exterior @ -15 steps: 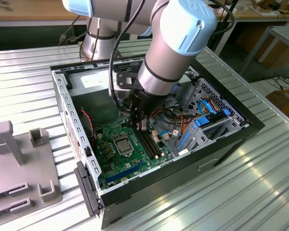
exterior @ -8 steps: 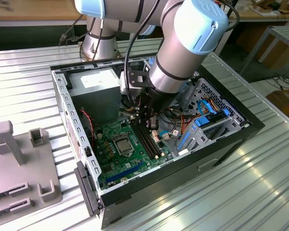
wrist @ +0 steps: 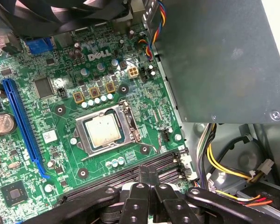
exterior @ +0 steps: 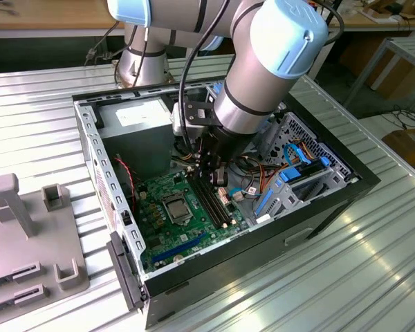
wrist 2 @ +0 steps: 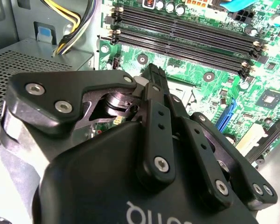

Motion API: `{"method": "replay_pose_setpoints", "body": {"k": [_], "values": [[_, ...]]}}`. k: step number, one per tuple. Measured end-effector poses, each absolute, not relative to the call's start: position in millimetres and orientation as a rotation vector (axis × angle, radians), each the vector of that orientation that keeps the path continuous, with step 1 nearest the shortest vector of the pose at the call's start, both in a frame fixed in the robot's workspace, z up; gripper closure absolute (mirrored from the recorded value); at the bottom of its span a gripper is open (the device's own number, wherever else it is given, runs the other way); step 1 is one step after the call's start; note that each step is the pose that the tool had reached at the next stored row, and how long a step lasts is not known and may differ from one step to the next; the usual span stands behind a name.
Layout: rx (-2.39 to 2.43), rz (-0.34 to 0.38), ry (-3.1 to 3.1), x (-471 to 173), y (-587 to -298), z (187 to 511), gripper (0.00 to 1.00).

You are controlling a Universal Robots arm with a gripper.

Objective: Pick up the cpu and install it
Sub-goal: 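Install the first cpu locking lever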

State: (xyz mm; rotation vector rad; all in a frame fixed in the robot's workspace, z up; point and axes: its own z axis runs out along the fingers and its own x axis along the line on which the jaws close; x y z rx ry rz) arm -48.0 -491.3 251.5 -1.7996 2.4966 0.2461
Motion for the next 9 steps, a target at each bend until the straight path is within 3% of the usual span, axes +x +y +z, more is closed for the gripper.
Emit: {"method": "replay_pose_setpoints", "body": {"k": [9], "values": [[-1.799, 0.247, 2.497, -45.8, -488.7, 251.5, 0.89]]}}
